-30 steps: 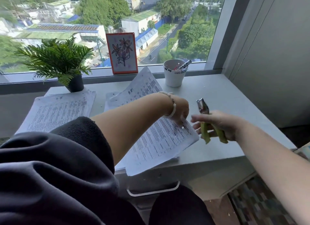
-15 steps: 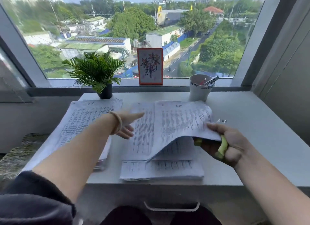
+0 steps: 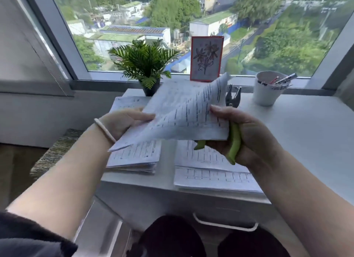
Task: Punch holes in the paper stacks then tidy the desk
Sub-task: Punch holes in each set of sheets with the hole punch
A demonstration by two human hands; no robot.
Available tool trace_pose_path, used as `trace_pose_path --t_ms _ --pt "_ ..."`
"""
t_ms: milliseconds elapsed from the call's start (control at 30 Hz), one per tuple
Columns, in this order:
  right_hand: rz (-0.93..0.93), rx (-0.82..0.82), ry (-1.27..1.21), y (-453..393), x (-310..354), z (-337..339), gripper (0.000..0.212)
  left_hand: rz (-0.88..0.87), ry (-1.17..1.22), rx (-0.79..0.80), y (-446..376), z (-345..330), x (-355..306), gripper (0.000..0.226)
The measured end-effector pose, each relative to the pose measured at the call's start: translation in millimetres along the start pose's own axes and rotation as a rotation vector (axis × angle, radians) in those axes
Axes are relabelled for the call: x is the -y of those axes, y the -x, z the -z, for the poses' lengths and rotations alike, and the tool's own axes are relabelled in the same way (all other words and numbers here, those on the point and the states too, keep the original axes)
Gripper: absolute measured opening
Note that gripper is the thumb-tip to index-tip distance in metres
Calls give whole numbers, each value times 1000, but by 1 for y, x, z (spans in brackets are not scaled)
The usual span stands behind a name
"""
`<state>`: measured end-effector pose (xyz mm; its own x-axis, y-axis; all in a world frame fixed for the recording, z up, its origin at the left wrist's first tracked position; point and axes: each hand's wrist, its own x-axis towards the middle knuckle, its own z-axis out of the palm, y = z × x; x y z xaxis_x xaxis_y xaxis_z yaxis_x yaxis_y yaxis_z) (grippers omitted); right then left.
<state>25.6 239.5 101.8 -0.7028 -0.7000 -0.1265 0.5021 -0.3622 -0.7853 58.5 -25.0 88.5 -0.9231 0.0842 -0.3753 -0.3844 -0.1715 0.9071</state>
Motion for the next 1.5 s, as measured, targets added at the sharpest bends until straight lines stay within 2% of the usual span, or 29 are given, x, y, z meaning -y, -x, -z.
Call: trace_pose_path --t_ms 67,233,333,400,600,733,933,1033,1100,1233,1300,1367,1433,1500 --pt "-91 -65 81 -10 -16 -4 35 1 10 -111 9 34 -1 48" --pt "-311 -242 388 -40 -77 -12 7 165 -180 -401 22 97 27 28" --pt "-353 -251 556 -64 -101 -17 9 268 -423 -514 21 120 38 25" --pt "-353 -263 644 -79 -107 -19 23 283 -505 -586 16 128 40 27" --pt "-457 -189 736 -95 -107 -21 28 392 -783 -599 3 134 33 24" --pt "-512 -115 726 -87 -111 -17 23 503 -738 -543 6 148 41 32" --pt "-443 -98 749 -91 -105 -15 23 322 -634 -558 3 146 31 17" --pt "-435 -118 794 -102 -93 -20 39 259 -710 -589 -11 144 17 28" --pt "-470 -111 841 -108 -88 -21 47 247 -764 -613 -18 141 10 26" --pt "-505 -67 910 -115 -82 -19 32 318 -842 -685 -29 137 13 28" --pt "-499 -70 937 -115 -79 -15 27 370 -862 -716 -33 137 18 42" --pt "-467 -95 915 -113 -73 -11 24 394 -989 -791 -38 130 21 68" --pt "-403 -140 821 -112 -59 -6 20 294 -1185 -887 -45 111 19 77" --pt "-325 -228 724 -108 -37 6 25 86 -1233 -849 -58 78 18 66"
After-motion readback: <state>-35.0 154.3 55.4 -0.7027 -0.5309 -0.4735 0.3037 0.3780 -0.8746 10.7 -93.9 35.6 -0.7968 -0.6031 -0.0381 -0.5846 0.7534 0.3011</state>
